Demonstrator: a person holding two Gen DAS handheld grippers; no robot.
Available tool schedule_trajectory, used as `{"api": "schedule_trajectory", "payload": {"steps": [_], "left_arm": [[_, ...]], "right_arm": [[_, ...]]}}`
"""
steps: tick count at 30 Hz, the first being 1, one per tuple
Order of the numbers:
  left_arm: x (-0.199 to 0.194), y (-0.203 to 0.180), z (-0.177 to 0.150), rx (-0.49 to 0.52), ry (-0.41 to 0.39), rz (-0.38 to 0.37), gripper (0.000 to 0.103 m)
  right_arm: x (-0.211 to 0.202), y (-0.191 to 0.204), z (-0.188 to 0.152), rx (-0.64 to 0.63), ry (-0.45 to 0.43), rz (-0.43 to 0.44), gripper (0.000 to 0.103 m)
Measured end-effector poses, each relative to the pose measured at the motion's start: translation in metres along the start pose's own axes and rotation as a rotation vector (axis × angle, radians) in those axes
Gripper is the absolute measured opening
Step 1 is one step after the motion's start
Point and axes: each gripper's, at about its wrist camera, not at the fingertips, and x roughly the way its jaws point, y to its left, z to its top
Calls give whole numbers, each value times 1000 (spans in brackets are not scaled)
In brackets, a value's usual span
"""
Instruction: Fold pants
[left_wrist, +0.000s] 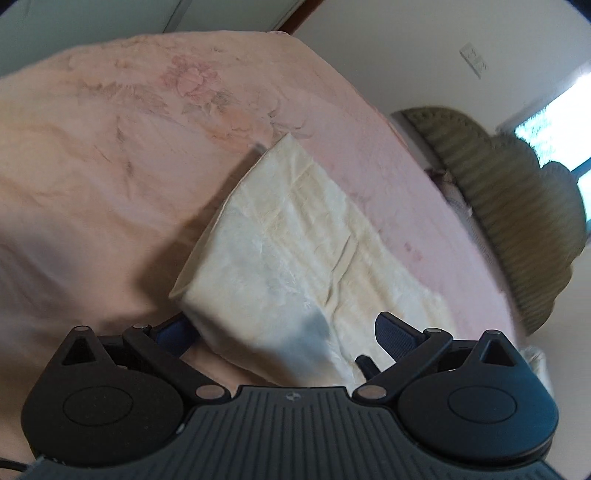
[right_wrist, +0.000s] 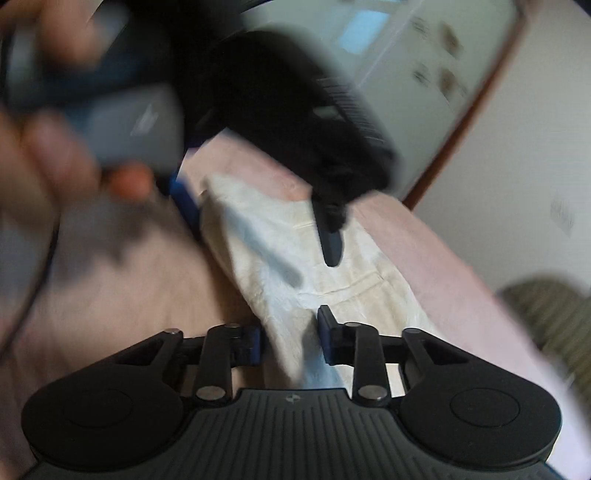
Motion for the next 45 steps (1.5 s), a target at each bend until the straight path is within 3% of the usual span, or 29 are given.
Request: {"api": "schedule_trajectory", "payload": {"steps": [4, 6, 7, 11, 14, 16, 18, 21, 23, 26, 28, 31, 33, 39, 45], "left_arm": [[13, 2, 5, -136, 38, -148, 99], [20, 2, 5, -176, 44, -196, 87], [22, 0, 6, -176, 37, -204, 63], [25, -7, 7, -125, -3, -126, 26], [22, -13, 2, -71, -38, -87, 18], [16, -27, -4, -2, -89, -42, 14], [9, -44, -11, 84, -147, -3, 13], [-4, -75, -23, 210, -224, 19, 12], [-14, -100, -32, 304, -280, 32, 11], [-24, -140, -46, 413, -332, 12, 12], [-28, -171, -59, 495, -360, -18, 12], [-28, -214, -81, 594, -372, -89, 12], [-21, -242, -96, 656, -360, -132, 12], [12, -309, -146, 790, -282, -250, 14], [58, -352, -201, 919, -166, -318, 18]], "right_arm": [[-5, -37, 4, 198, -35, 36, 24], [-6, -51, 3, 270, -44, 59, 24], [-4, -57, 1, 299, -43, 81, 24], [-15, -70, -1, 319, -32, 243, 28], [-39, -105, -6, 441, -116, 270, 28], [-40, -137, -18, 584, -137, 226, 28], [-25, -155, -33, 664, -56, 148, 28], [14, -150, -57, 647, 173, 95, 27], [11, -142, -59, 609, 137, 83, 29], [-13, -160, -58, 723, 3, 156, 29], [-27, -171, -56, 768, -60, 136, 29], [-47, -191, -55, 793, -104, 111, 42], [-53, -206, -55, 789, -132, 75, 50], [-106, -232, -79, 762, -178, -91, 50], [-148, -253, -124, 783, -99, -215, 50]]}}
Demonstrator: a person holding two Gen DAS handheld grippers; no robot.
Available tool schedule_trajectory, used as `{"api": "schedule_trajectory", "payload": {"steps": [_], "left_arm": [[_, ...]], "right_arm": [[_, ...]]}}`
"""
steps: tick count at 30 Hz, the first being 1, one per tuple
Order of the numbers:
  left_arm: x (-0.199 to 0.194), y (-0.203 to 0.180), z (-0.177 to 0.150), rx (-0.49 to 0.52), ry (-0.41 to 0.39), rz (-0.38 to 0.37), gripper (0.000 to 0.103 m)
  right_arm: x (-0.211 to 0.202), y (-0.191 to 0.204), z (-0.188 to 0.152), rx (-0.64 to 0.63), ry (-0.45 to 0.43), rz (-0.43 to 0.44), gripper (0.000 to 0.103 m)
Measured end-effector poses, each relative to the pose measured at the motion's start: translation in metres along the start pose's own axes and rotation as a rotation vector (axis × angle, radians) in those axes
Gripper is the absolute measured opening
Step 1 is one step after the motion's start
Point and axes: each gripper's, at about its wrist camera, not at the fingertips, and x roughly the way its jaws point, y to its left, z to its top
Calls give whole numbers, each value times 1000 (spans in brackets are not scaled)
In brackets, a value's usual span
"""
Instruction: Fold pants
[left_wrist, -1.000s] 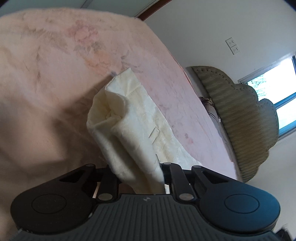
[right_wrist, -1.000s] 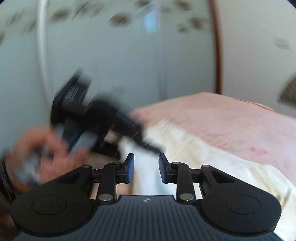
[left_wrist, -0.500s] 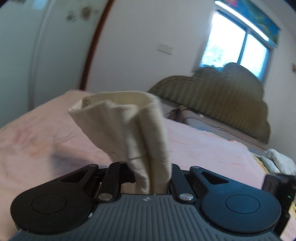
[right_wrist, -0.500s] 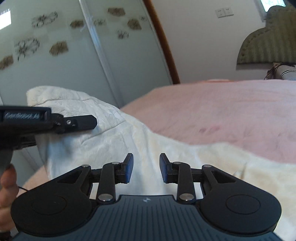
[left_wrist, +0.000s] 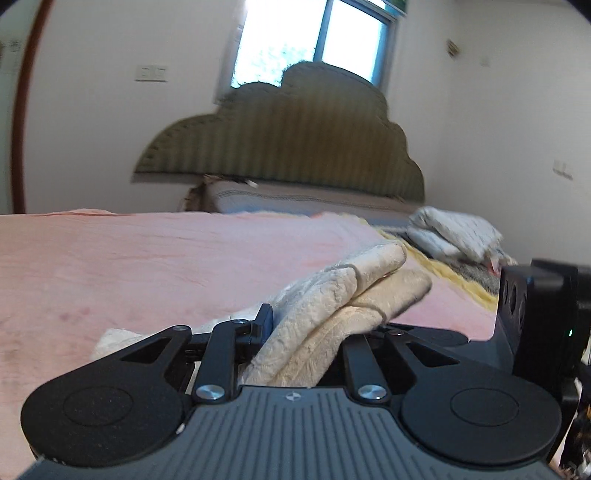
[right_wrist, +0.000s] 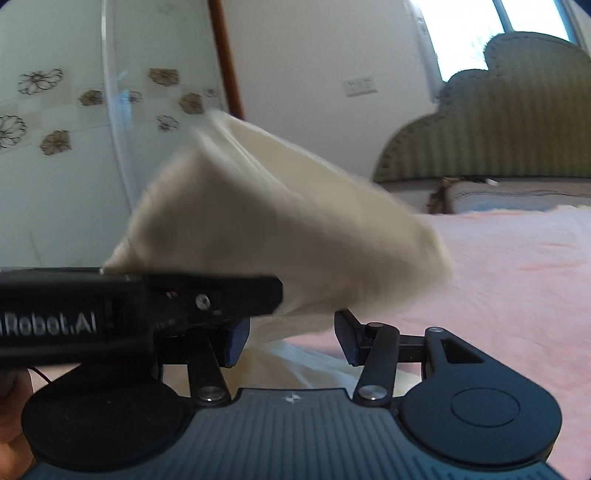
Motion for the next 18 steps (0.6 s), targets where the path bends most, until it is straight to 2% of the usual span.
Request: {"api": "schedule_trajectory", "payload": {"steps": [5, 8, 10, 12, 13, 15, 16, 17, 18], "left_arm": [[32, -22, -26, 47, 70, -42, 20], [24, -25, -55, 56, 82, -67, 26], [28, -28, -68, 65, 96, -69, 28], [29, -32, -78, 98, 112, -75, 29], [29, -32, -82, 113, 122, -77, 30], [32, -34, -89, 151, 178, -99, 38], [34, -33, -93, 157, 220, -117, 43], [37, -31, -98, 161, 260, -136, 51], [39, -30, -104, 165, 295, -148, 53]], "right_arm": [[-16, -28, -23, 53, 62, -86, 50], [-22, -36, -34, 33, 84, -135, 50], [-24, -38, -39, -31, 93, -178, 51], [-23, -38, -48, -124, 104, -241, 57], [-22, -39, -52, -164, 118, -241, 58], [-21, -45, -58, -232, 164, -232, 60], [-20, -47, -61, -264, 207, -278, 67], [-21, -50, -64, -305, 256, -347, 69], [-24, -54, -66, -330, 291, -402, 69]]}}
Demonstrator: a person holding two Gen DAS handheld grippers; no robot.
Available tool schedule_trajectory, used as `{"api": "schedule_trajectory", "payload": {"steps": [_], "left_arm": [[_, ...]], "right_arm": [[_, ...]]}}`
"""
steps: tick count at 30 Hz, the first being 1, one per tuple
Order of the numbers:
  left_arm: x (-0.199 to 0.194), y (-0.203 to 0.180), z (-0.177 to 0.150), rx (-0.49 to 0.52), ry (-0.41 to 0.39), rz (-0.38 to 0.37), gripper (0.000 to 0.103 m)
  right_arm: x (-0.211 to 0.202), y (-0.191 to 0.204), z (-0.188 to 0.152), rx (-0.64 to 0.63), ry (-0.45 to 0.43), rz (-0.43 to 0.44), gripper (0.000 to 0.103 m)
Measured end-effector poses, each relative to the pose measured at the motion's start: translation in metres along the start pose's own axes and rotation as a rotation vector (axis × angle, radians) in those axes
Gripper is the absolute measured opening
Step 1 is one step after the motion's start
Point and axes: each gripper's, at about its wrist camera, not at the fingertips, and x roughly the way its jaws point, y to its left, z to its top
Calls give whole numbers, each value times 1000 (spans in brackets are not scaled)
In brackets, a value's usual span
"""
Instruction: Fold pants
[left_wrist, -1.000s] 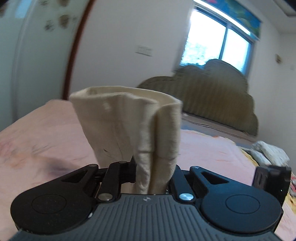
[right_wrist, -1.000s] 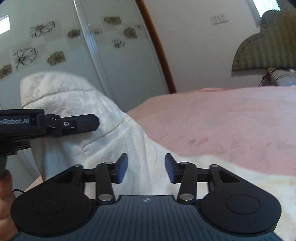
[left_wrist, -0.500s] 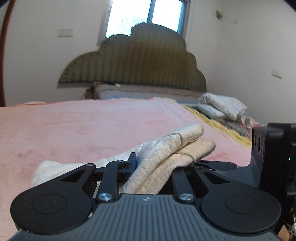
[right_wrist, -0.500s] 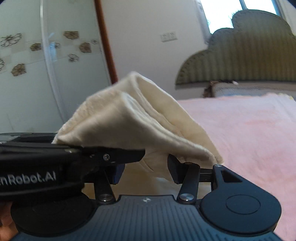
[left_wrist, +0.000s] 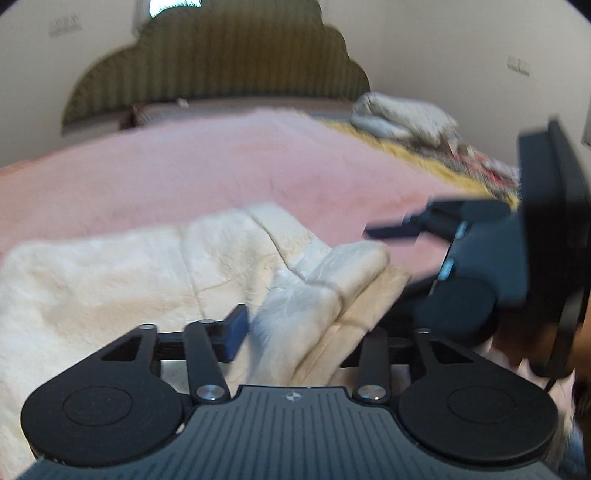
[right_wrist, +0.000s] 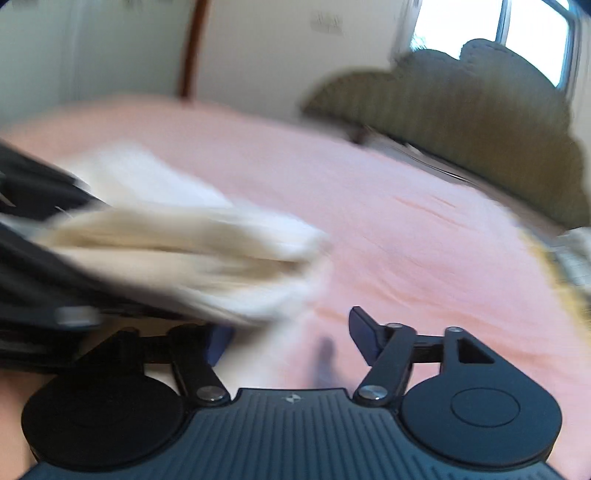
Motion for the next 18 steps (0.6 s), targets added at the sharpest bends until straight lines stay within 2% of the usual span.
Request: {"api": "schedule_trajectory", "payload": {"steps": [3, 5, 7, 9, 11, 14, 15, 17, 18], "left_arm": [[0, 4, -11, 27, 1, -2, 55], [-12, 14, -9, -20, 3, -35, 55], [-29, 31, -9, -93, -15, -85, 58], [-48, 49, -10, -156, -39, -82, 65], [-64, 64, -11, -199, -67, -57, 70], [-87, 80, -10, -218, -106, -63, 71], [-95, 84, -11, -220, -128, -67, 71], [-107, 94, -12, -222, -172, -74, 77], [-108, 99, -13, -227, -184, -54, 79]], "right_arm": [[-12, -25, -4, 129, 7, -83, 69], [-22, -40, -4, 248, -38, -116, 69], [-32, -47, 1, 354, -122, -33, 69], [-36, -43, 9, 396, -187, 88, 69], [-32, -32, 20, 368, -216, 179, 69], [-18, -10, 33, 272, -191, 238, 69], [-14, -4, 29, 240, -149, 223, 69], [3, 3, 25, 174, -56, 106, 72], [11, 2, 20, 156, -17, 62, 75]]}}
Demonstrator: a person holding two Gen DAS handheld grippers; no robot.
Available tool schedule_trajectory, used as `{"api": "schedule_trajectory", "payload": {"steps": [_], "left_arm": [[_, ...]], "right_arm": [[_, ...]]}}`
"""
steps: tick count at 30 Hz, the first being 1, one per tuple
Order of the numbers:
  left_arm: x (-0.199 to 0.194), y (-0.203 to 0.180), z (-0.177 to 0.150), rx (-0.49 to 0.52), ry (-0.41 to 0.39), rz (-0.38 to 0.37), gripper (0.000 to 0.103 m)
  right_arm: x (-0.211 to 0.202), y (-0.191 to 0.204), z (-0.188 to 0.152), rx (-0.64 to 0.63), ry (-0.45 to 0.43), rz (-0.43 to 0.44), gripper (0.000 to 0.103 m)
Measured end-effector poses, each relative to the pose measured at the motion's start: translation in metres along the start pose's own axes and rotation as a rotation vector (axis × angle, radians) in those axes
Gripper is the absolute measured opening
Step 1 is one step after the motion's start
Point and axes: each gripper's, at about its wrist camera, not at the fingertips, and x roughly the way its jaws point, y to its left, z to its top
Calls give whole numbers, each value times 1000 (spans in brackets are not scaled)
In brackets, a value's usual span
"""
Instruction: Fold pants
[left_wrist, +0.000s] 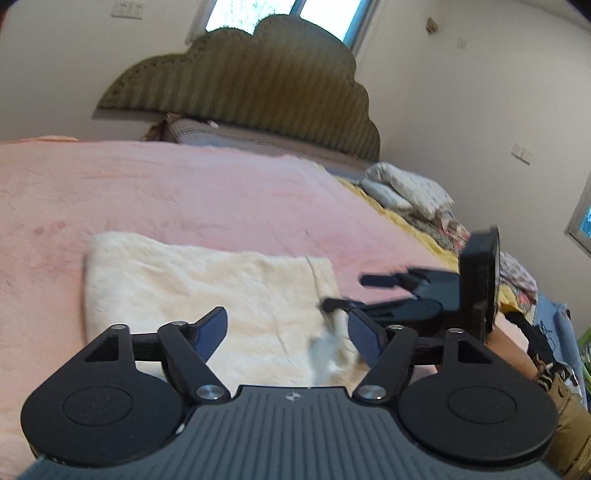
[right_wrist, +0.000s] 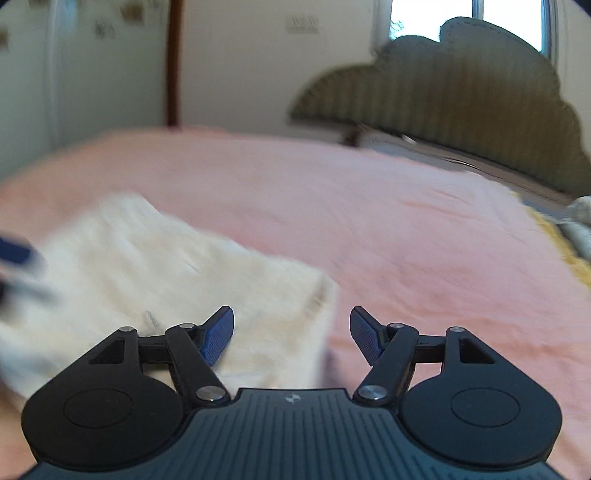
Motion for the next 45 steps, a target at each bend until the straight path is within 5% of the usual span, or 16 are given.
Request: {"api": "schedule_trajectory", "payload": {"steps": [4, 6, 10, 13, 17, 19, 24, 29, 35, 38, 45], "left_arm": [[31, 19, -4, 12, 130, 183, 80], [48, 27, -15, 27, 188, 215, 80], [43, 18, -24, 97, 149, 261, 82], [32, 13, -21, 126, 140, 270, 86], [22, 13, -20, 137, 130, 331, 92], [20, 14, -23, 139, 134, 342, 92], [22, 11, -29, 132, 148, 370, 94], [15, 4, -33, 147, 148, 393, 95], [1, -2, -40, 111, 129, 433, 98], [-12, -4, -46, 70, 111, 447, 99], [-56, 0, -66, -65, 63, 480, 98]], "right_arm": [[-20, -14, -10, 99, -45, -44, 75], [-39, -11, -10, 119, -105, -28, 75], [-50, 9, -13, 93, -91, 151, 80], [-36, 38, -28, -99, 20, 8, 96], [-50, 38, -29, -22, -14, -51, 97], [-65, 40, -27, -9, -59, -31, 97], [-89, 51, -26, 61, -109, 186, 97], [-66, 69, -43, 2, 40, 91, 97], [-90, 73, -50, 133, 9, 134, 100], [-97, 79, -50, 221, 35, 89, 101], [-106, 100, -71, 450, 100, 172, 101]]}}
